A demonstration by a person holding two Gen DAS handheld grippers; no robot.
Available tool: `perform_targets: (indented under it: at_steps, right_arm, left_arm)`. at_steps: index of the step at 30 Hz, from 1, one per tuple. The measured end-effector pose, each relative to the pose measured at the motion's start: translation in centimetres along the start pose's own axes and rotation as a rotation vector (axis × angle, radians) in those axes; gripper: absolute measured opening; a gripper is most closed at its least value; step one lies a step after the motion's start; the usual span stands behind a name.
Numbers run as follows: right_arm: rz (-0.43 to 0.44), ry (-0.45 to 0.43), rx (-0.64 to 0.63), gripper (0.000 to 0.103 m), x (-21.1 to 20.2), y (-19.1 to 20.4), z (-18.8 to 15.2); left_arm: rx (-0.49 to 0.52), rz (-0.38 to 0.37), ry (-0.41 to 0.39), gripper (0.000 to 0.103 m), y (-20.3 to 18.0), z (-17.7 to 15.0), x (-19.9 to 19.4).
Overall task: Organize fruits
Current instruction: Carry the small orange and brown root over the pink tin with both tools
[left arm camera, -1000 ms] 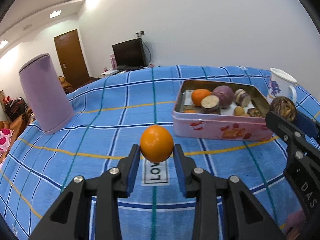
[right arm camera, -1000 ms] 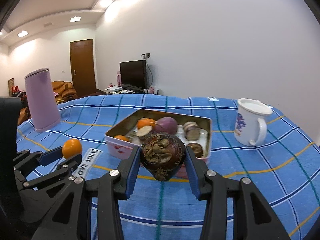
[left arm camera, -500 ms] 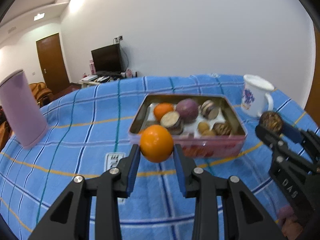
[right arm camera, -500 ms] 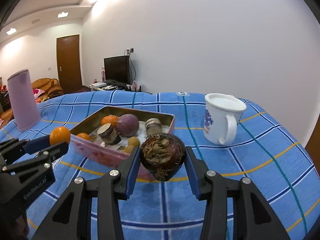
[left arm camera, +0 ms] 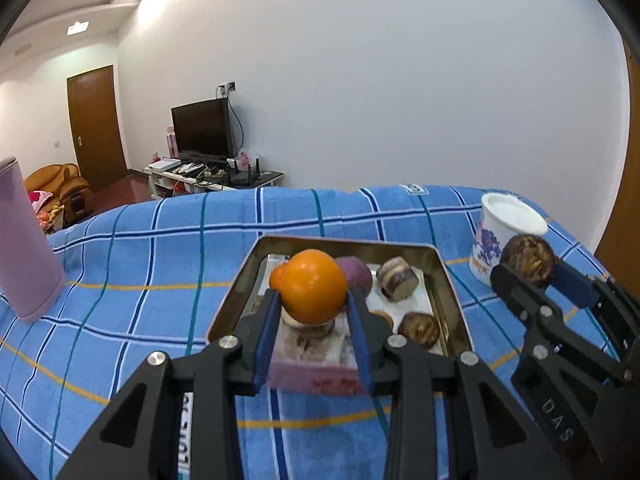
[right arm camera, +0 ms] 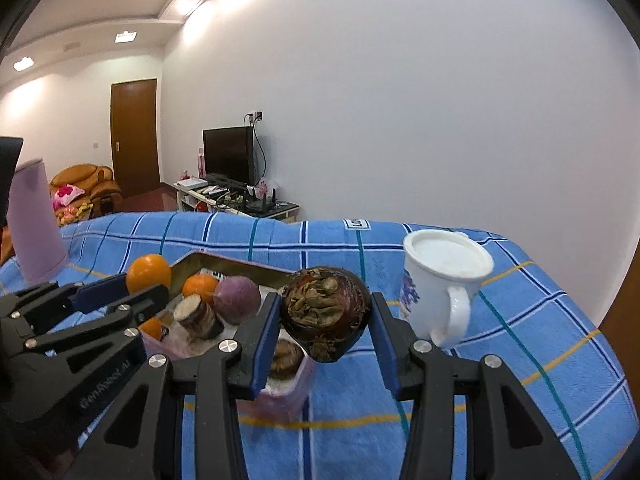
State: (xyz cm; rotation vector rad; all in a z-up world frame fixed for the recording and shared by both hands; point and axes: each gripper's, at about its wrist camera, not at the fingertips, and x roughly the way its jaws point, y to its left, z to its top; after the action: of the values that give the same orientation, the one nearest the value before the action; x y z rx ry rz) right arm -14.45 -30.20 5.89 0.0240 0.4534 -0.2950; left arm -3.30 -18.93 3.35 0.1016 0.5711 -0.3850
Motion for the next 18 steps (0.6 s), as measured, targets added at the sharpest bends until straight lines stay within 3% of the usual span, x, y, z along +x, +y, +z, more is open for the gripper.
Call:
perform_targets:
  at_steps: [8, 18]
  right_arm:
    - [0.005, -0.006, 0.061, 0.046, 2.9, 0.0, 0.9]
    - [-0.001, 0.031, 0.024, 0.046, 5.5, 1.0, 0.8]
  left_arm:
    - [-0.03, 0.032, -0.02, 0.036, 1.0, 1.3, 2.9]
    - [-0.025, 0.037, 0.005, 0.036, 1.3, 0.9, 5.2]
